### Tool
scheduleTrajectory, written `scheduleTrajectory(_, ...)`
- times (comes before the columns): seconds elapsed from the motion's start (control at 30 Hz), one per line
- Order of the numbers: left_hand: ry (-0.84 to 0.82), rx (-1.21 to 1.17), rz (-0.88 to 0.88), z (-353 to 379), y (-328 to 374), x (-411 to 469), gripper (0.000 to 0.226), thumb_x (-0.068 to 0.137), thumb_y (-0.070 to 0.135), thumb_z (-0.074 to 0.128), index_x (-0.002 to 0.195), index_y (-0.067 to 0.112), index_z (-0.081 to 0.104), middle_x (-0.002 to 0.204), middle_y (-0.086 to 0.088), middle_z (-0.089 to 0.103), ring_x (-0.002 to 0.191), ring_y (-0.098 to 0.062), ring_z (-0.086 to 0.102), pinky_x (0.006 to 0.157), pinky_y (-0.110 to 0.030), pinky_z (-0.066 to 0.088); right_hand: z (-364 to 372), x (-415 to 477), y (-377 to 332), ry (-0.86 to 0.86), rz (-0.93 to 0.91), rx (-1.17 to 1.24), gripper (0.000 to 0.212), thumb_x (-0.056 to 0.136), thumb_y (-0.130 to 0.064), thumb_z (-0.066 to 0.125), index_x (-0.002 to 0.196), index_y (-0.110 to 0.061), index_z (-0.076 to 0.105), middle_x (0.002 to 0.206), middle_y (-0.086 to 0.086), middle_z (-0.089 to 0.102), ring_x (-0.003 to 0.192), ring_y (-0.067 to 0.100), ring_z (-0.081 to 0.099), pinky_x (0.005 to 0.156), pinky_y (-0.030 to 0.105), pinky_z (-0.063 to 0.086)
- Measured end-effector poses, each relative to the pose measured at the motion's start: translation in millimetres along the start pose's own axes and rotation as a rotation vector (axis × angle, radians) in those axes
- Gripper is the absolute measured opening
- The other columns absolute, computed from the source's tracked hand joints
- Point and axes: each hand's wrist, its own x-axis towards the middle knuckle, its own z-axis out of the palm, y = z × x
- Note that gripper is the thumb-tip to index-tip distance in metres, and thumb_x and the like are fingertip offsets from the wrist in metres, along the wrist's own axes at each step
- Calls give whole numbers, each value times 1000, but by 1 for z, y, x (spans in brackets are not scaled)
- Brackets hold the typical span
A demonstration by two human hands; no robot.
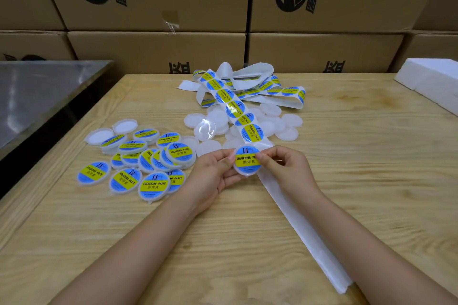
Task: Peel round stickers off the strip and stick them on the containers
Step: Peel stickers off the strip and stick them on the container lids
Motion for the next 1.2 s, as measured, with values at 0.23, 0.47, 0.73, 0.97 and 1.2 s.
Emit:
scheduleTrajectory(0.23, 26, 66, 29, 2, -2, -2, 18, 97, 8, 42, 101, 6, 60, 85, -5, 73, 78, -16, 71, 73, -26, 58, 0, 4, 6, 16, -32, -109, 20, 71, -44, 66, 70, -23, 68, 68, -2, 68, 66, 10, 60, 65, 34, 50)
scheduleTrajectory(0.47, 113, 146, 70, 5, -7, -1, 16, 97, 8, 45, 99, 7, 60, 86, -8, 72, 74, -17, 71, 68, -26, 58, 8, 0, 10, 144, -147, -237, 20, 79, -21, 71, 61, -19, 62, 55, -12, 58, 52, 0, 48, 56, 18, 40)
scheduleTrajectory(0.73, 191, 261, 181, 11, -9, -4, 11, 95, 4, 47, 100, 2, 57, 77, -7, 69, 68, -8, 69, 60, -18, 54, 11, -5, 3, 250, -376, -619, 24, 80, -21, 72, 66, -7, 59, 65, 3, 61, 65, 21, 56, 63, 33, 40)
scheduleTrajectory(0.97, 231, 331, 238, 14, -9, -7, 9, 95, 6, 48, 100, 4, 56, 86, -21, 64, 79, -23, 64, 76, -32, 54, 10, -5, 5, 358, -531, -743, 33, 70, -24, 82, 60, -8, 55, 59, 5, 54, 54, 24, 52, 56, 25, 33)
scheduleTrajectory(1.2, 155, 127, 129, 8, -7, -4, 14, 96, 5, 45, 94, 8, 58, 81, -8, 72, 69, -14, 70, 62, -23, 56, 8, -4, 5, 121, -344, -500, 52, 68, -30, 82, 114, -16, 62, 73, -12, 55, 59, 4, 52, 62, 11, 39)
